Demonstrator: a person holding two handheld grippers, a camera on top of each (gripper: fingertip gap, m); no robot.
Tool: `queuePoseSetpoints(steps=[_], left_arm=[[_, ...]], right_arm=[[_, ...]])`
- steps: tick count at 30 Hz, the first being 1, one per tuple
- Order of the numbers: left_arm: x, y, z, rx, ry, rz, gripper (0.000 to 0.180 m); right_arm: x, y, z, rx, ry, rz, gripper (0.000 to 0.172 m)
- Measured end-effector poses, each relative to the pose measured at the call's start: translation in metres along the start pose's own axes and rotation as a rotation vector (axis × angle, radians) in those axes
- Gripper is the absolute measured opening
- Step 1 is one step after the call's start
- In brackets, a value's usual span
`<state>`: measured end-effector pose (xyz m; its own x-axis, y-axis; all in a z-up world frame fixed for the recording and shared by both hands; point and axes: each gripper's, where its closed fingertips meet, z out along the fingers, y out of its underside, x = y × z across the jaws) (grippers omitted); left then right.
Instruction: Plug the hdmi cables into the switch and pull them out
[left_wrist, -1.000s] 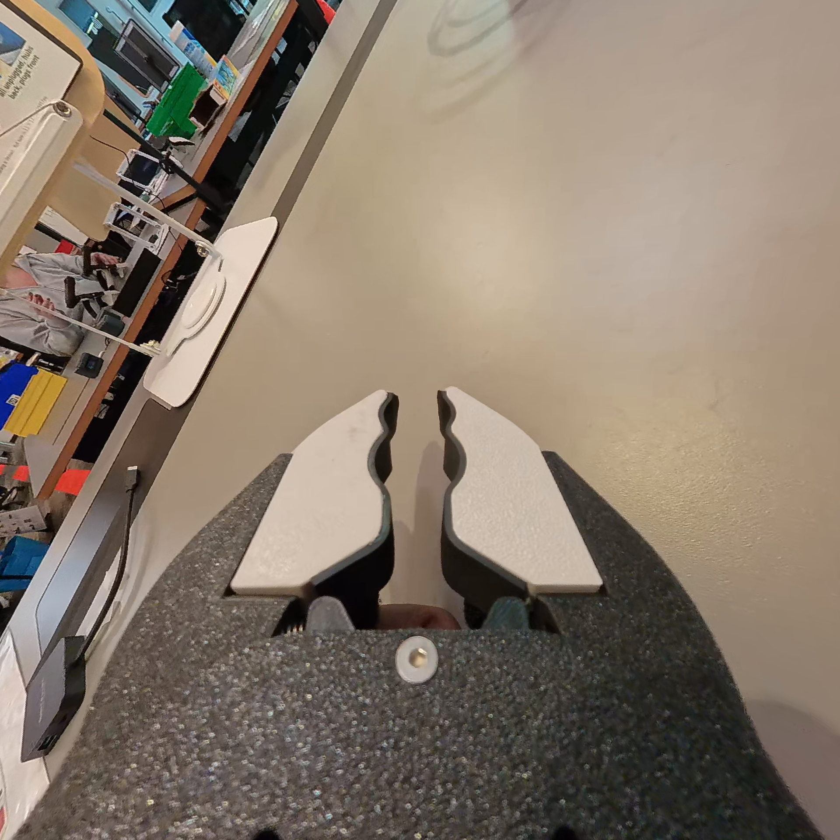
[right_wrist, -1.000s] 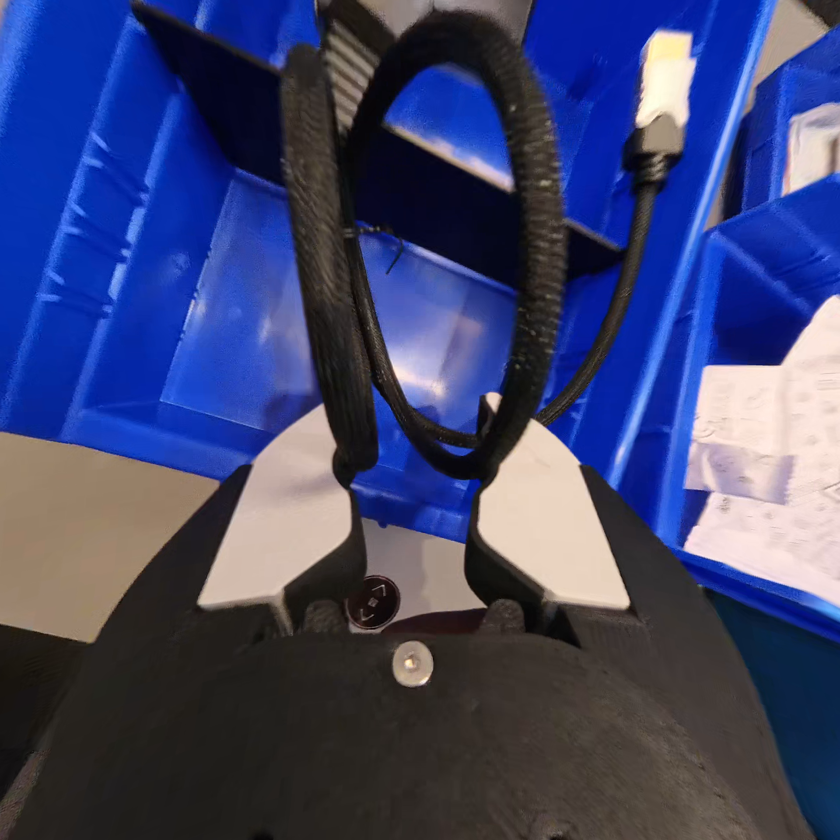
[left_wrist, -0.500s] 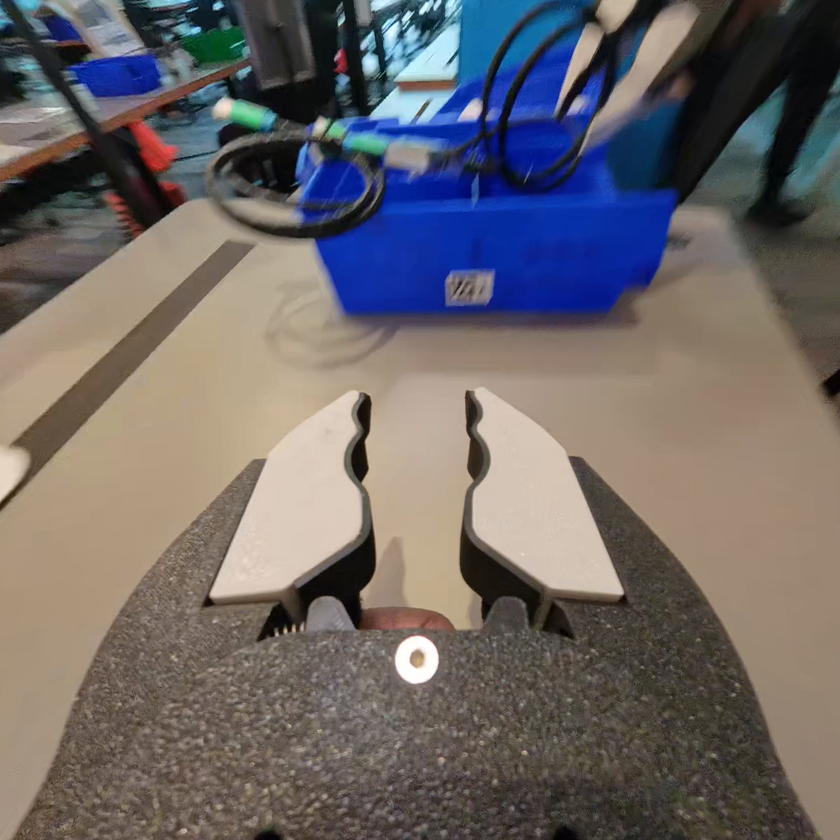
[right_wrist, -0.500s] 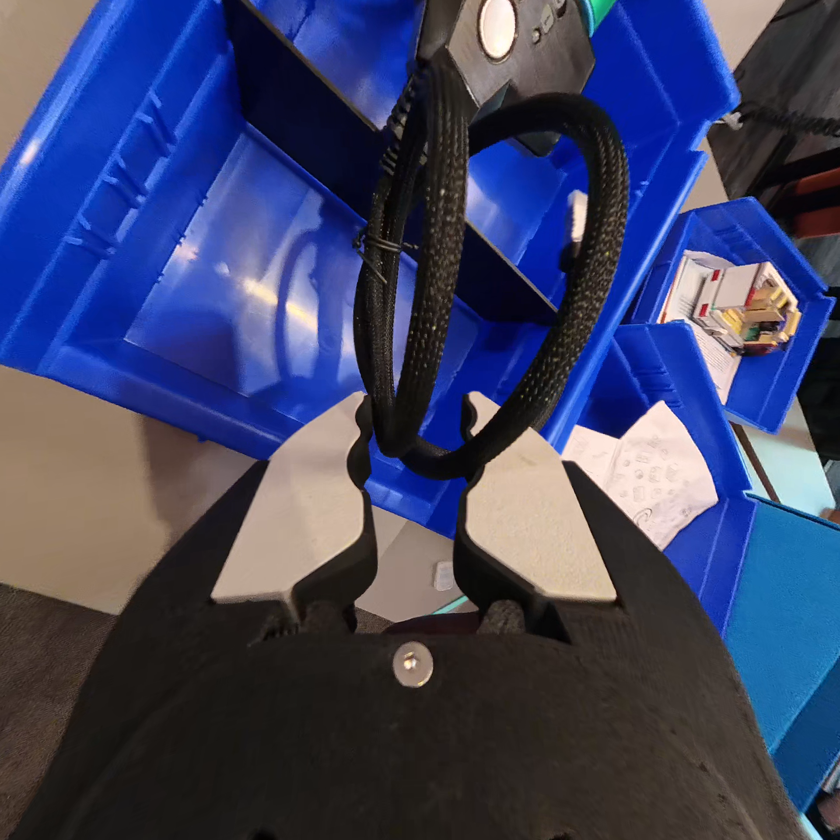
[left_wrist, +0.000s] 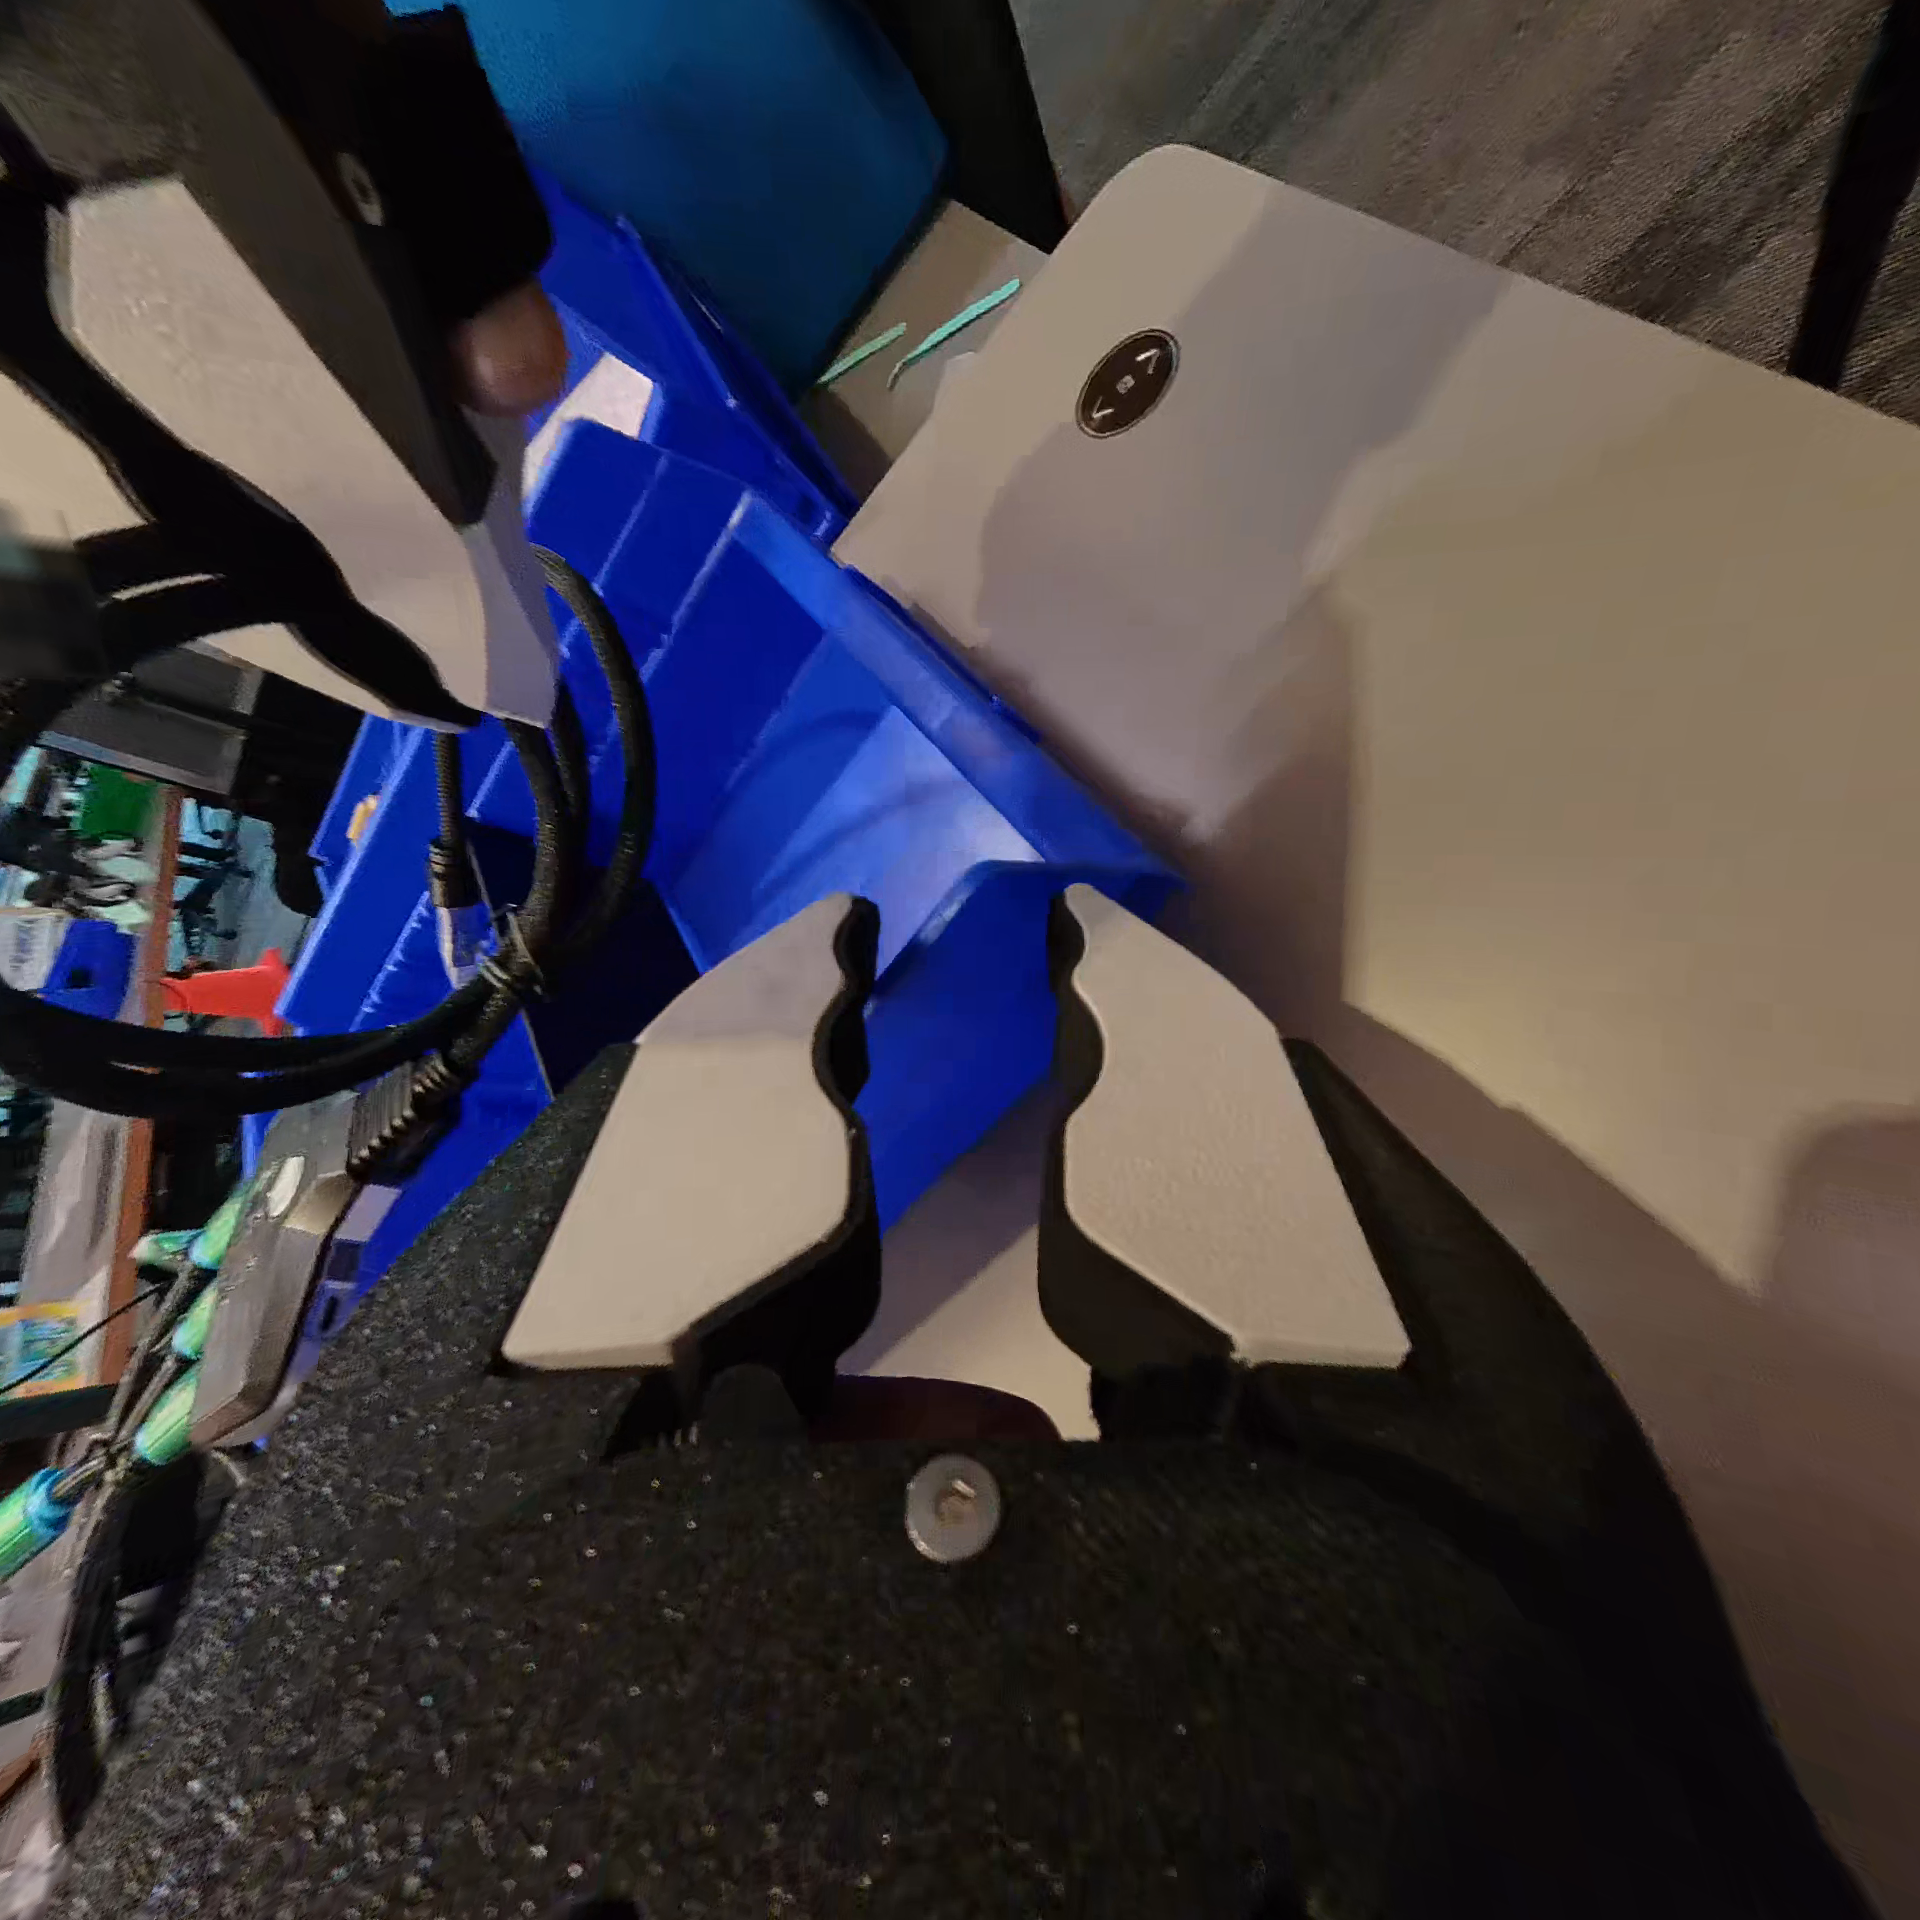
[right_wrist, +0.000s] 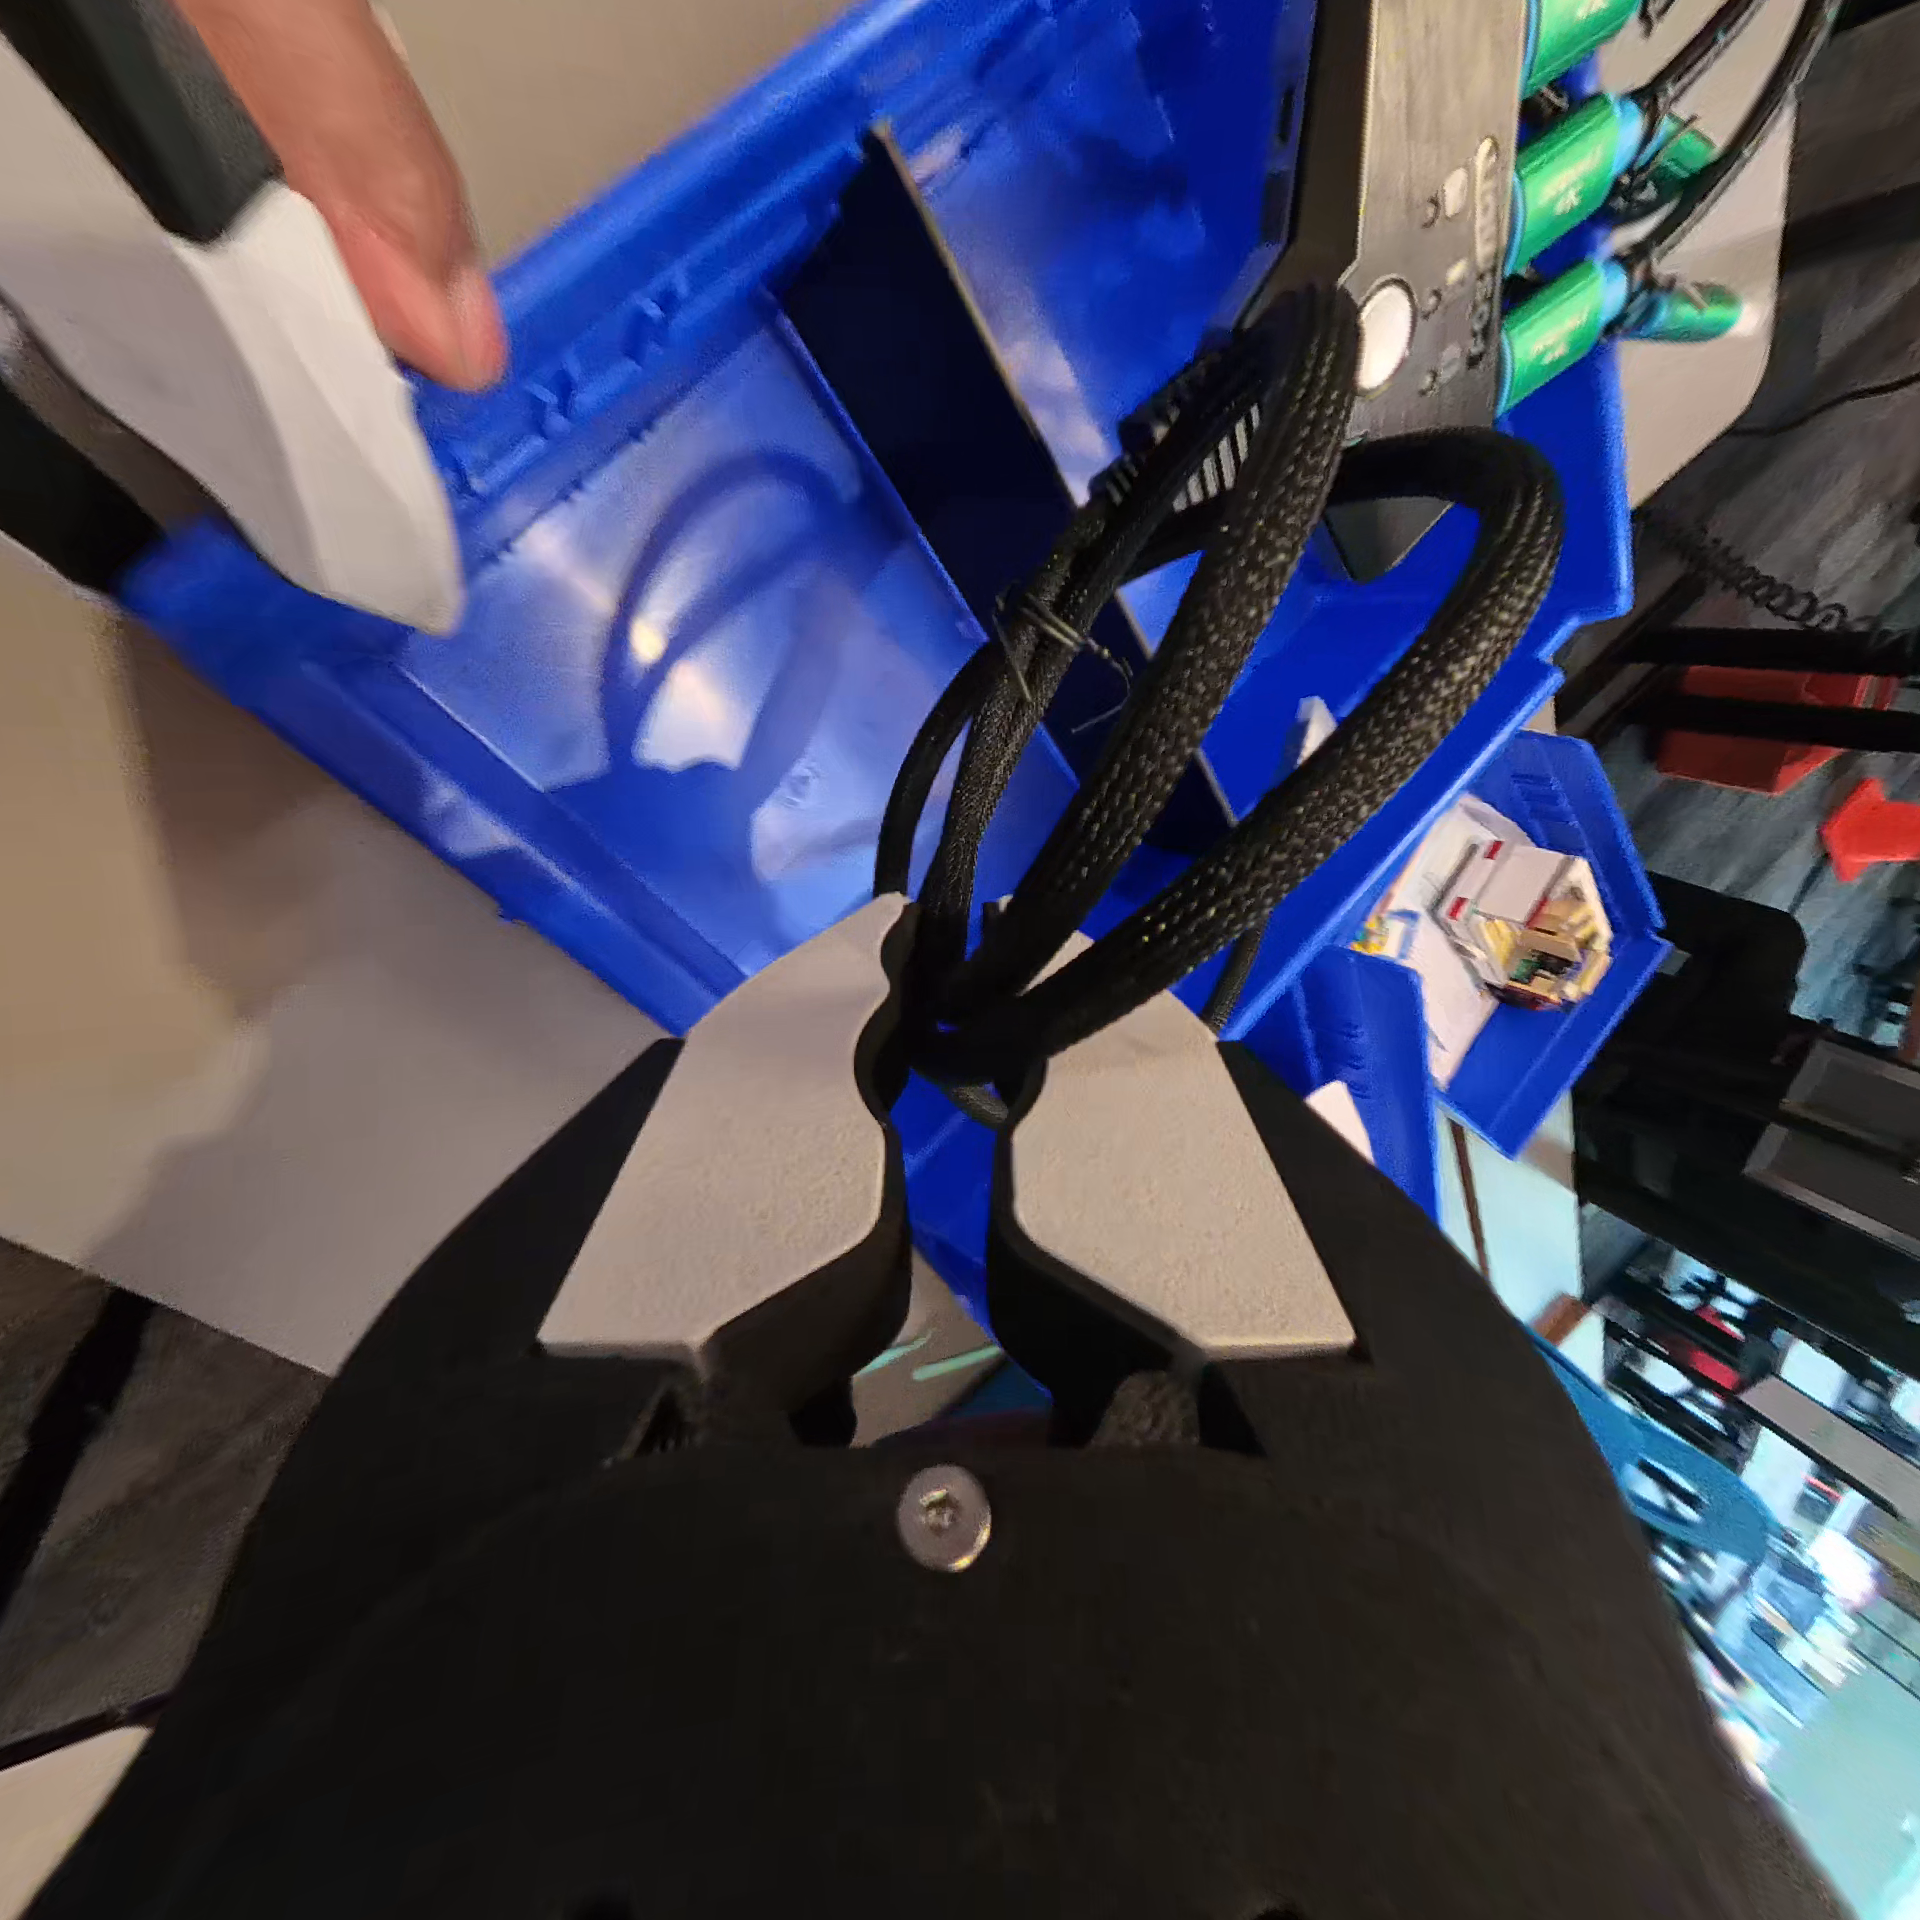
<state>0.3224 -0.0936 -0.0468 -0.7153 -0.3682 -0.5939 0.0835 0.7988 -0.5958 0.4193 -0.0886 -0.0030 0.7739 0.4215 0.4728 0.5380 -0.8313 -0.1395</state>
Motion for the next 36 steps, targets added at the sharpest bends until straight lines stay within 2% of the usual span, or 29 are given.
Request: queuePoseSetpoints(steps=[7, 14, 21, 25, 29, 32, 36], left_arm=[[0.021, 0.011, -0.026, -0.014, 0.078, 0.031, 0.023], [0.025, 0.009, -0.034, 0.009, 0.037, 0.042, 0.026], [0.04, 0.006, -0.049, 0.004, 0.162, 0.081, 0.027], [0.042, 0.003, -0.049, 0.001, 0.154, 0.092, 0.028], [0.04, 0.002, -0.05, 0.057, 0.051, 0.064, 0.033], [0.041, 0.003, -0.063, 0.125, -0.052, -0.011, 0.035], [0.051, 0.012, -0.099, 0.23, -0.126, -0.164, 0.034]], right_arm=[[0.026, 0.003, 0.009, -0.106, 0.05, -0.047, 0.008], [0.037, 0.004, 0.014, -0.133, 0.061, -0.031, 0.008], [0.066, 0.018, 0.001, -0.165, 0.152, -0.041, 0.009], [0.052, 0.025, 0.013, -0.175, 0.064, -0.078, 0.008], [0.041, 0.028, 0.02, -0.201, 0.027, -0.118, 0.03], [0.029, 0.028, 0.015, -0.174, -0.071, -0.065, 0.056], [0.019, 0.037, -0.001, -0.144, -0.171, -0.029, 0.065]])
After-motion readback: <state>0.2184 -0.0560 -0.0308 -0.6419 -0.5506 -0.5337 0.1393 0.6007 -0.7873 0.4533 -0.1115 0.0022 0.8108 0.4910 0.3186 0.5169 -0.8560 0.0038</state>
